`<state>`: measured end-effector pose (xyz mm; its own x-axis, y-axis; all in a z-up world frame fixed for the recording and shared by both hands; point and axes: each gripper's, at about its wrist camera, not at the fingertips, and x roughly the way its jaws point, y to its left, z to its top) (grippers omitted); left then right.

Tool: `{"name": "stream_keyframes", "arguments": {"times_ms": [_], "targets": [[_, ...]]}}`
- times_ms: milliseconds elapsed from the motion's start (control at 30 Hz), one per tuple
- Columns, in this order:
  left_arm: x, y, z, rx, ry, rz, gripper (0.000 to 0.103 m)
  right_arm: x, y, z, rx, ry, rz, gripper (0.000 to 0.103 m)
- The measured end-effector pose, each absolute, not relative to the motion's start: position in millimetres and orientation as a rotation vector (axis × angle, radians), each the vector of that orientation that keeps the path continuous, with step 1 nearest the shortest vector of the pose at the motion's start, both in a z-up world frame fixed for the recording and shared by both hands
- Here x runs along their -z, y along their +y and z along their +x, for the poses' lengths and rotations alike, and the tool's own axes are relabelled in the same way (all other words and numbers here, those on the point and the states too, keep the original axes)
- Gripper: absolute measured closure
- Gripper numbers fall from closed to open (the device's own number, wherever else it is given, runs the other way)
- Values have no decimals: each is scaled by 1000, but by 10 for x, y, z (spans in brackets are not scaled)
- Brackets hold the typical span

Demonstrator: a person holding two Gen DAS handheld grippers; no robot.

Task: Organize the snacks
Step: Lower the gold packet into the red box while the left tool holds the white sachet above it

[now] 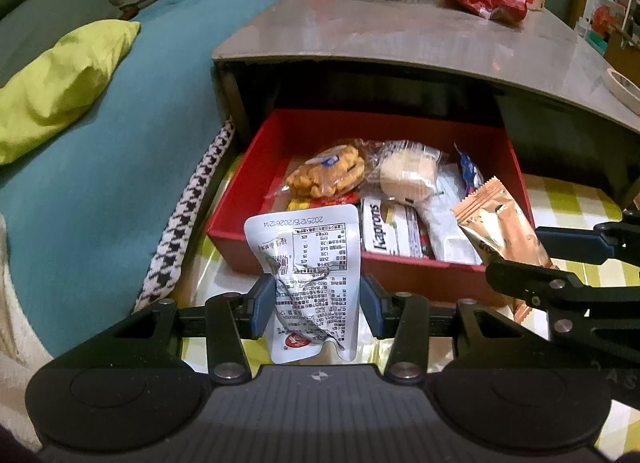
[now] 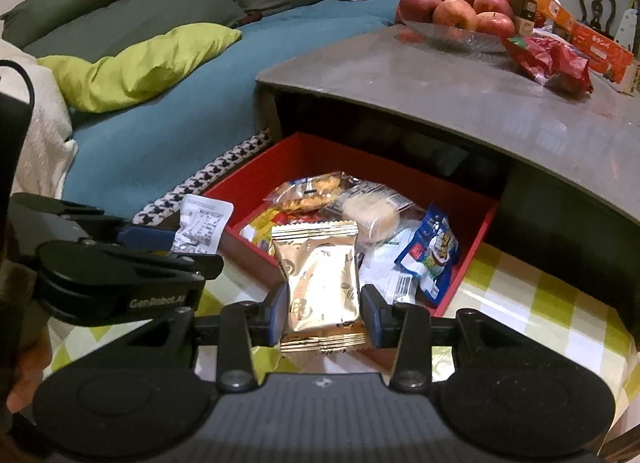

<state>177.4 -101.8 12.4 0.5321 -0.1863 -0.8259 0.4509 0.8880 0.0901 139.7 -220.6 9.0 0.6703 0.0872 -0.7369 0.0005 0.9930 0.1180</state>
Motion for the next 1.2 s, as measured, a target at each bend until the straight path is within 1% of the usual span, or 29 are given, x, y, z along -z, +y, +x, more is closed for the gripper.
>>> {"name": "stream_keyframes", "arguments": {"times_ms": [300,333,367,533,600,700,767,800,833,867,967,1100,1167,1200], "targets": [[-178,-1121,1993,398,915,295,49,-108,-2316,1552,-15,817,129,53],[-185,-1134,2027,398,911,292,52,-103,-2336,1579,-9,815,132,53],[-196,-1154,2065,400,908,288,54,-99,-2358,1607,-3,813,134,53],[-197,-1306,2271,416,888,271,53,-52,-2477,1773,24,806,160,53],[-134,-1330,2342,418,918,273,53,4,-2492,1861,35,814,154,53],[3,-1073,2324,414,1025,193,49,89,-2516,1919,35,836,168,53],[155,-845,2270,363,1114,128,34,134,-2506,1936,28,850,161,53],[228,-745,2237,337,1139,103,31,152,-2497,1940,23,858,161,53],[304,-664,2223,304,1163,76,23,168,-2486,1941,16,865,162,53],[387,-616,2258,273,1196,47,20,175,-2474,1939,13,868,160,53],[593,-532,2397,230,1278,-81,20,175,-2436,1896,3,872,154,53],[787,-568,2490,101,1315,-122,20,146,-2417,1827,-4,870,144,53],[842,-610,2490,55,1318,-160,14,142,-2429,1825,-6,871,147,53],[857,-630,2486,22,1311,-178,13,140,-2437,1826,-6,872,152,53]]}}
